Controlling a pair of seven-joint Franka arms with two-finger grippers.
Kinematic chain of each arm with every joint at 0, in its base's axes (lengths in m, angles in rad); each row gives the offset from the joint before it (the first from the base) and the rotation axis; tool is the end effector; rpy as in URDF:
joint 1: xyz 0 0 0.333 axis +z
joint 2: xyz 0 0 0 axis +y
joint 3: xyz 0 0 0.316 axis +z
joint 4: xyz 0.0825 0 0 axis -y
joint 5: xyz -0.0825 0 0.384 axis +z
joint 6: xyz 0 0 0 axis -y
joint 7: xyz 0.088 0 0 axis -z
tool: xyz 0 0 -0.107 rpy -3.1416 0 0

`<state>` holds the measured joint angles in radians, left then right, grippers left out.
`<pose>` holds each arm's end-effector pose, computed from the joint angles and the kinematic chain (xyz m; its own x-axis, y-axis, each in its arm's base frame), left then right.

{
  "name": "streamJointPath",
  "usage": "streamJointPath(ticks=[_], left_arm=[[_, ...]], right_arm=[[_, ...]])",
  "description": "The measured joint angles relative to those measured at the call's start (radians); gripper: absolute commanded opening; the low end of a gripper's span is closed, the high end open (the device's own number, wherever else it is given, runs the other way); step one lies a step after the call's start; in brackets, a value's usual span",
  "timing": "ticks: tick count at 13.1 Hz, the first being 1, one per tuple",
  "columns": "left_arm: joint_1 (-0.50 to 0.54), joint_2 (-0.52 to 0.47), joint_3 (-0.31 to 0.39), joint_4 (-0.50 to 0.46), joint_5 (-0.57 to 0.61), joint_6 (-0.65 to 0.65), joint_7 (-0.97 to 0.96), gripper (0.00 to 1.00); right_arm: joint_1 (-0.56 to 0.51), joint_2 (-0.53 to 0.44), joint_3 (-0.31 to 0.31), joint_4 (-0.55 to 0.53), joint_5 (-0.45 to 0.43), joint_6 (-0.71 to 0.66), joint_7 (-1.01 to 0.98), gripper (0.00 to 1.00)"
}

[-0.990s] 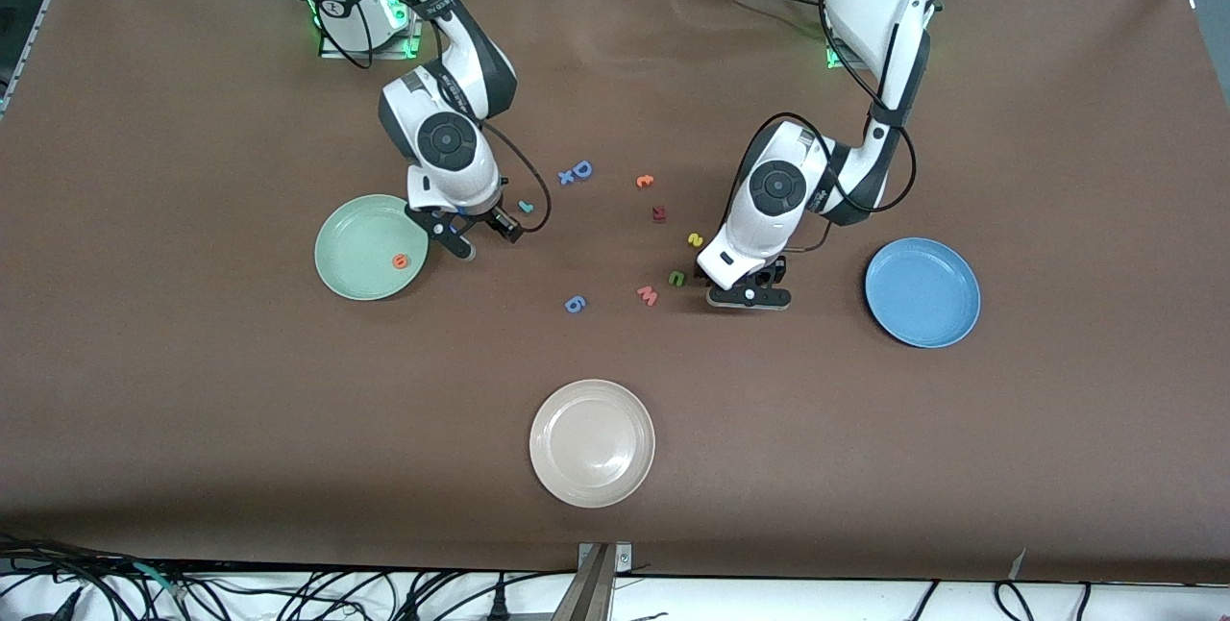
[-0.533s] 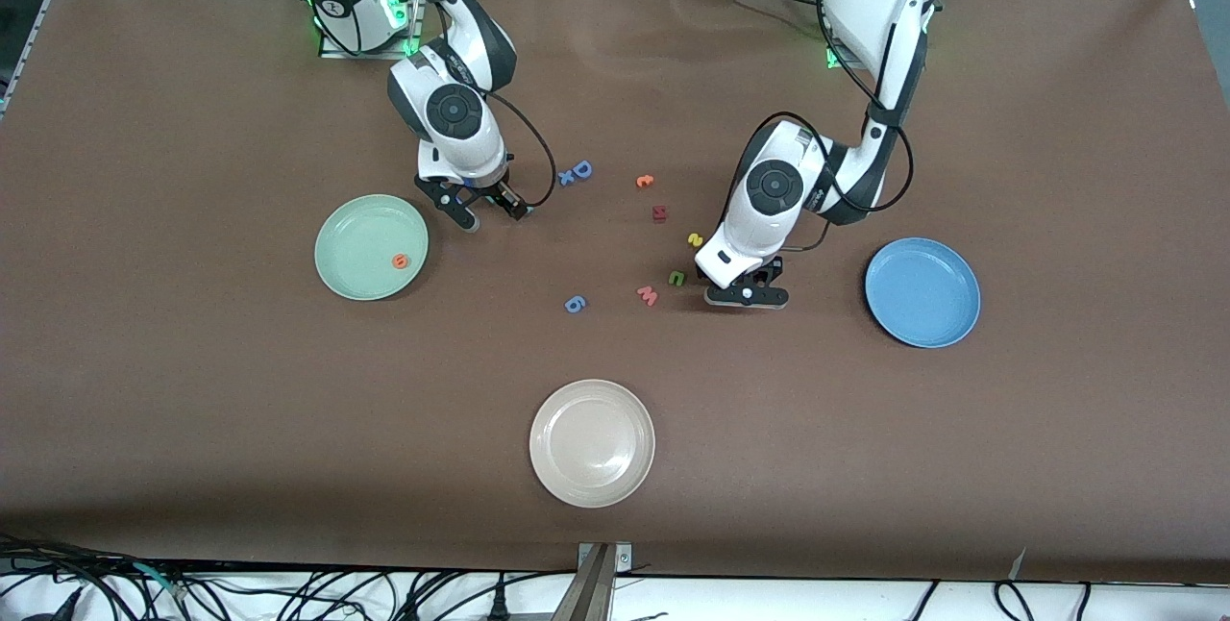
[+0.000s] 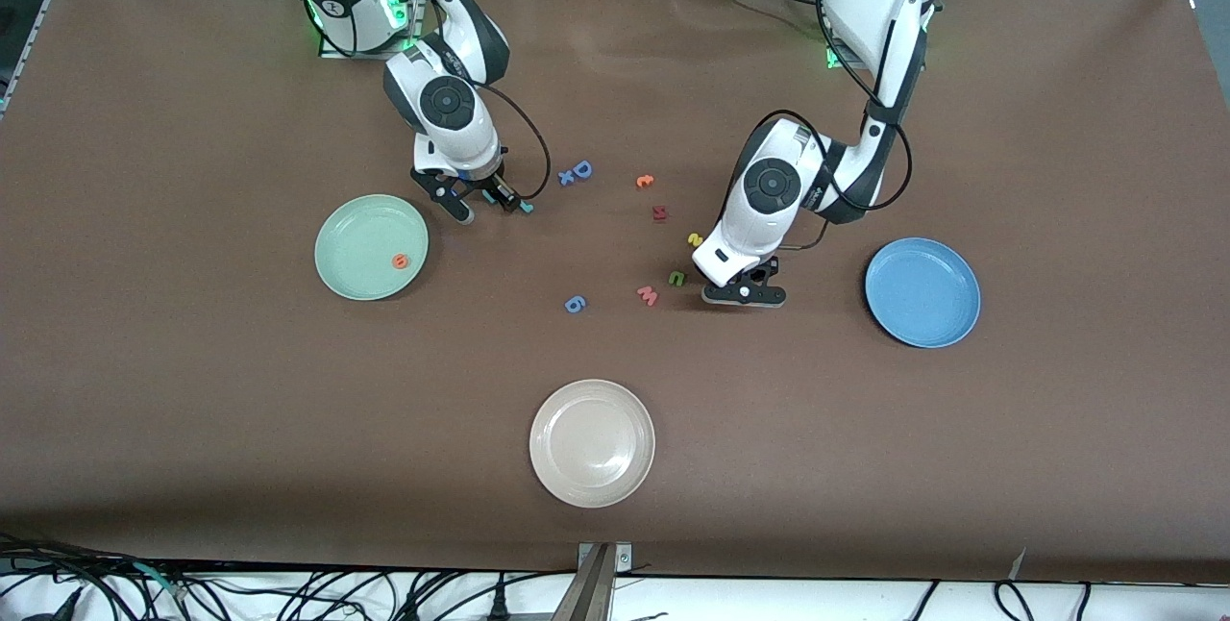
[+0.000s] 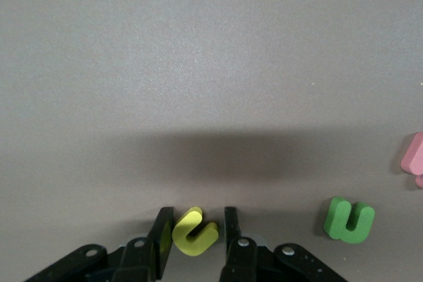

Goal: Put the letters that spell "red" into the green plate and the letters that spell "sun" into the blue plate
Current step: 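Grasp the cyan letter with the right gripper while the left grasps yellow, then carry the yellow letter to the blue plate and open the left gripper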

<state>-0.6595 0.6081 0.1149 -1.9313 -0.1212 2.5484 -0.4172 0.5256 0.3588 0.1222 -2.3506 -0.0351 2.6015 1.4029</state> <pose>0.5328 -0.3234 0.1716 0.9988 -0.0482 0.0124 -0.0483 -0.9988 0.0095 0.3967 0.3050 0.1713 0.7433 -0.6675 -0.0450 -0.6616 -0.7434 0.0980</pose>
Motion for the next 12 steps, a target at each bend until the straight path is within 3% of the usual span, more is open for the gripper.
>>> streamJointPath(ticks=[3,4,7,12], left_arm=[[0.000,-0.001,0.000,0.000,0.000,-0.001,0.000,0.26],[0.000,-0.001,0.000,0.000,0.000,-0.001,0.000,0.24],[0.004,-0.001,0.003,0.020,0.000,-0.064,0.006,0.24],[0.096,-0.017,0.017,0.181,0.000,-0.362,0.131,0.24]], right_arm=[[0.000,-0.004,0.000,-0.002,0.000,0.013,0.001,0.23],[0.000,-0.005,0.000,-0.002,0.000,0.016,0.001,0.19],[-0.001,-0.008,-0.003,-0.002,0.000,0.016,0.001,0.15],[-0.002,-0.073,-0.067,0.018,-0.001,-0.058,-0.085,0.15]])
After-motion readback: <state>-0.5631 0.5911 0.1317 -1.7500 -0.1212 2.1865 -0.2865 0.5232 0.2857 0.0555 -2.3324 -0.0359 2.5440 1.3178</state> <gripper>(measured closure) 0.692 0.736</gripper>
